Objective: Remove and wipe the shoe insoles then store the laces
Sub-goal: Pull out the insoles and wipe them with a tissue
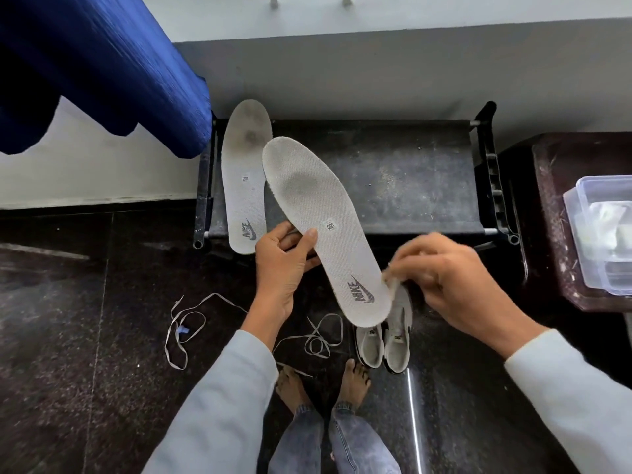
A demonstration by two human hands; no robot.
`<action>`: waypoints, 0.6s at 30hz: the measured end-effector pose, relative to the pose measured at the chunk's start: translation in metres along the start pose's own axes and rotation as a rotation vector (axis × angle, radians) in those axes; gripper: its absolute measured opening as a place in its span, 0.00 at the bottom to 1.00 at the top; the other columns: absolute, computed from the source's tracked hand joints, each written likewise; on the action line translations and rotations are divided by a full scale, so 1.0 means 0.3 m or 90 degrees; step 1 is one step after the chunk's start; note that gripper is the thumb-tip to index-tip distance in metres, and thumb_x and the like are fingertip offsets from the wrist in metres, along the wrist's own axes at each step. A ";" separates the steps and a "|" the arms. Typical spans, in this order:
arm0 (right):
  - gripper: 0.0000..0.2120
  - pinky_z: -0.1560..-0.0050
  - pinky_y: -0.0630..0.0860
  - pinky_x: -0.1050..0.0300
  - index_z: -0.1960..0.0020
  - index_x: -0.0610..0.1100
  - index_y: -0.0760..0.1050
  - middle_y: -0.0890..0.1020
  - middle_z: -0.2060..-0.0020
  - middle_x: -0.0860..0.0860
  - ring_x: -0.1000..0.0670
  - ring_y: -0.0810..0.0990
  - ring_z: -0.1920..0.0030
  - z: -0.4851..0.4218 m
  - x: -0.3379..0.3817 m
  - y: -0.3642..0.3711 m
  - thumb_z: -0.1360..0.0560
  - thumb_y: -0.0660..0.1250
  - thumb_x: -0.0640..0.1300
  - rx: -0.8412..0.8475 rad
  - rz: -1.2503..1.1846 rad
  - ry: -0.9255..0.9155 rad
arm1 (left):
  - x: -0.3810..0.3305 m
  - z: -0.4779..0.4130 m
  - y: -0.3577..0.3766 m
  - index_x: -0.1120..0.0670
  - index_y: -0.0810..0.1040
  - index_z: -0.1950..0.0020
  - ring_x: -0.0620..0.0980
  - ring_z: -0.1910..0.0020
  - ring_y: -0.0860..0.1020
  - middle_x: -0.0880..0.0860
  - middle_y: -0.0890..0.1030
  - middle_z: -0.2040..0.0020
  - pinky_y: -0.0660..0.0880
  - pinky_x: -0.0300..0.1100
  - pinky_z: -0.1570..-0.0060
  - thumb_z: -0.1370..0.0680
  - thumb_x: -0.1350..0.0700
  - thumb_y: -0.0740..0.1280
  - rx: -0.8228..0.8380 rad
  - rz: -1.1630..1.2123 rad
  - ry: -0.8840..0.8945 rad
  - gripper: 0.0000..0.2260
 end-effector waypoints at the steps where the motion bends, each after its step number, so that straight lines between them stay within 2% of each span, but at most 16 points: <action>1: 0.20 0.54 0.80 0.59 0.53 0.46 0.86 0.82 0.54 0.52 0.52 0.80 0.53 -0.034 0.021 -0.005 0.34 0.72 0.24 -0.024 -0.015 -0.003 | 0.001 0.001 0.002 0.55 0.81 0.47 0.49 0.53 0.86 0.53 0.87 0.52 0.83 0.41 0.58 0.22 0.65 0.69 0.001 0.003 -0.002 0.07; 3: 0.20 0.54 0.79 0.58 0.52 0.45 0.86 0.82 0.54 0.51 0.49 0.80 0.53 -0.086 0.057 -0.003 0.34 0.71 0.23 -0.031 -0.014 -0.018 | 0.001 -0.003 -0.003 0.54 0.81 0.47 0.48 0.54 0.86 0.52 0.87 0.52 0.83 0.40 0.58 0.21 0.65 0.68 -0.010 0.007 -0.001 0.07; 7: 0.22 0.58 0.79 0.47 0.53 0.45 0.85 0.82 0.55 0.49 0.45 0.77 0.53 -0.111 0.092 -0.051 0.37 0.69 0.22 -0.035 0.096 -0.050 | -0.010 -0.029 -0.038 0.54 0.81 0.46 0.48 0.53 0.86 0.52 0.87 0.52 0.83 0.40 0.58 0.21 0.64 0.68 -0.027 -0.006 0.013 0.07; 10: 0.21 0.57 0.79 0.49 0.52 0.44 0.85 0.82 0.55 0.48 0.44 0.78 0.53 -0.118 0.104 -0.112 0.35 0.69 0.22 -0.150 0.095 -0.046 | -0.007 -0.030 -0.044 0.55 0.81 0.46 0.48 0.54 0.86 0.53 0.87 0.52 0.83 0.41 0.58 0.21 0.64 0.68 -0.018 -0.037 0.020 0.07; 12: 0.18 0.54 0.79 0.52 0.50 0.44 0.86 0.82 0.55 0.48 0.45 0.79 0.53 -0.144 0.111 -0.094 0.32 0.72 0.25 -0.185 0.060 -0.038 | 0.000 -0.023 -0.032 0.55 0.81 0.46 0.50 0.53 0.86 0.53 0.87 0.52 0.83 0.41 0.58 0.21 0.64 0.68 -0.004 -0.043 0.019 0.07; 14: 0.16 0.52 0.79 0.54 0.48 0.43 0.85 0.82 0.53 0.47 0.46 0.80 0.52 -0.168 0.110 -0.019 0.31 0.73 0.28 -0.132 0.025 -0.029 | 0.009 -0.016 -0.017 0.55 0.82 0.47 0.50 0.53 0.86 0.52 0.87 0.52 0.82 0.40 0.58 0.21 0.64 0.69 0.009 -0.034 0.014 0.07; 18: 0.19 0.53 0.81 0.51 0.47 0.44 0.85 0.82 0.51 0.47 0.45 0.80 0.50 -0.074 0.118 0.128 0.34 0.75 0.28 0.093 0.043 -0.070 | 0.006 -0.018 -0.011 0.56 0.82 0.47 0.50 0.53 0.86 0.53 0.87 0.52 0.82 0.40 0.58 0.21 0.65 0.69 0.012 -0.031 0.016 0.06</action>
Point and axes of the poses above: each hand's wrist, its own z-axis away from the middle knuckle, its own y-axis out of the palm, x = y × z, the point moved 6 cm from there along -z, towards the middle knuckle
